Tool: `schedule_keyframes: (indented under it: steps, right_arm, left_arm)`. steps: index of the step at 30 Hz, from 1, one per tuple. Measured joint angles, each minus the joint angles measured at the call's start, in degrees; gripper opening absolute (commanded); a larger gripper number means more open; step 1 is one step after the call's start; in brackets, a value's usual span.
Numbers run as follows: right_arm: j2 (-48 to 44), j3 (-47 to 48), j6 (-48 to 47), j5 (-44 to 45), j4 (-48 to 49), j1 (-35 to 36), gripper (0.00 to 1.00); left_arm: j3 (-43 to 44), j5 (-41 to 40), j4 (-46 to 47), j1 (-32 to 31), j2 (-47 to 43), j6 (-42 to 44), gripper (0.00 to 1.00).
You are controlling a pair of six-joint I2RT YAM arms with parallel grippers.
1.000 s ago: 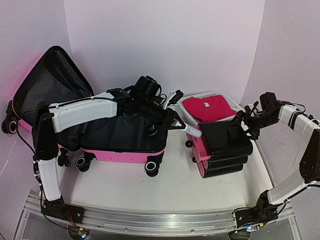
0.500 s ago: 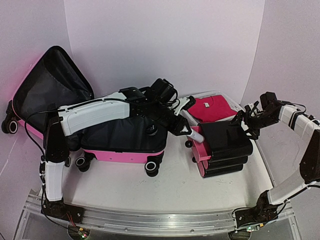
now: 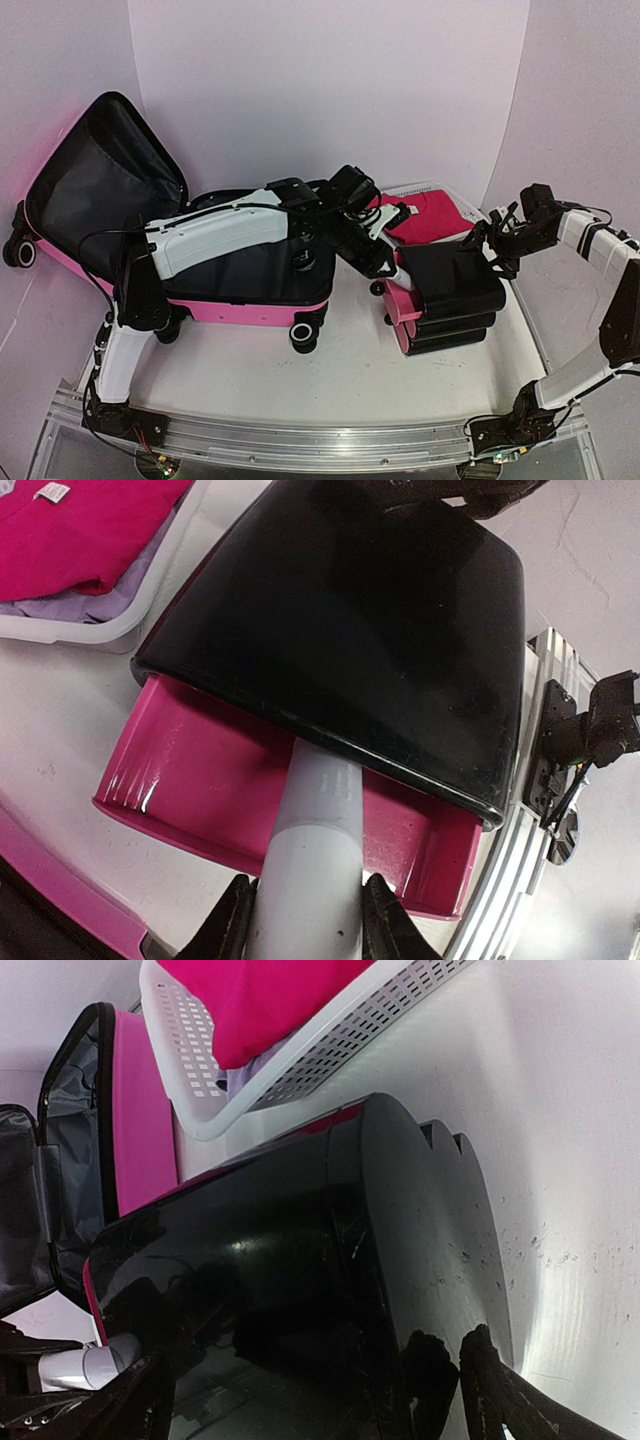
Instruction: Open, take out, and arrange the luggage
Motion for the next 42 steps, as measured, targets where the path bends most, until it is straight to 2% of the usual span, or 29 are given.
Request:
schedule_keyframes:
  steps: [9,11,14,19,21,24,33,35,37,39,41,42]
  right_arm:
    - [0.0,0.0,0.0,0.07,0.24,0.0,0.98]
    - [0.0,-0.02,0.0,0.11,0.26,0.0,0.98]
    - [0.0,-0.02,-0.02,0.61,0.52,-0.13,0.98]
    - [0.0,-0.02,0.0,0.66,0.68,-0.22,0.98]
    - [0.0,-0.02,0.0,0.48,0.68,-0.22,0.98]
    - [0.0,-0.02,0.0,0.46,0.68,-0.22,0.98]
    - [0.0,-0.02,0.02,0.33,0.68,-0.22,0.98]
    - [0.0,-0.02,0.02,0.33,0.68,-0.22,0.98]
    - [0.0,-0.02,0.02,0.33,0.68,-0.22,0.98]
    - [0.0,-0.02,0.02,0.33,0.68,-0.22,0.98]
    - [0.0,-0.02,0.04,0.33,0.68,-0.22,0.98]
    - [-0.02,-0.02,0.07,0.33,0.68,-0.22,0.98]
  left_arm:
    - [2.64,-3.82,-2.08,-1.38,1.11,-4.35,0.18]
    - [3.54,-4.04,-2.64,-1.51,1.64,-4.81,0.22]
    - [4.79,-4.07,-2.91,-1.53,2.45,-5.16,0.37]
    - [3.93,-5.07,-1.51,-1.79,2.56,-6.12,0.76]
    - [2.78,-5.31,-0.7,-2.12,2.56,-6.23,0.81]
    - [0.72,-5.79,-0.22,-2.73,2.54,-6.08,0.84]
    - [-4.74,-7.89,0.2,-2.67,-0.44,-6.99,0.71]
    - [-4.79,-8.5,0.2,-2.21,-1.38,-7.23,0.74]
    - [-4.79,-8.79,0.22,-1.66,-2.12,-7.3,0.83]
    - [-4.79,-8.92,0.24,-1.29,-2.4,-7.26,0.86]
    - [-4.79,-9.16,0.2,-0.96,-2.47,-7.28,0.86]
    - [-4.79,-9.53,0.15,-0.81,-2.47,-7.28,0.82]
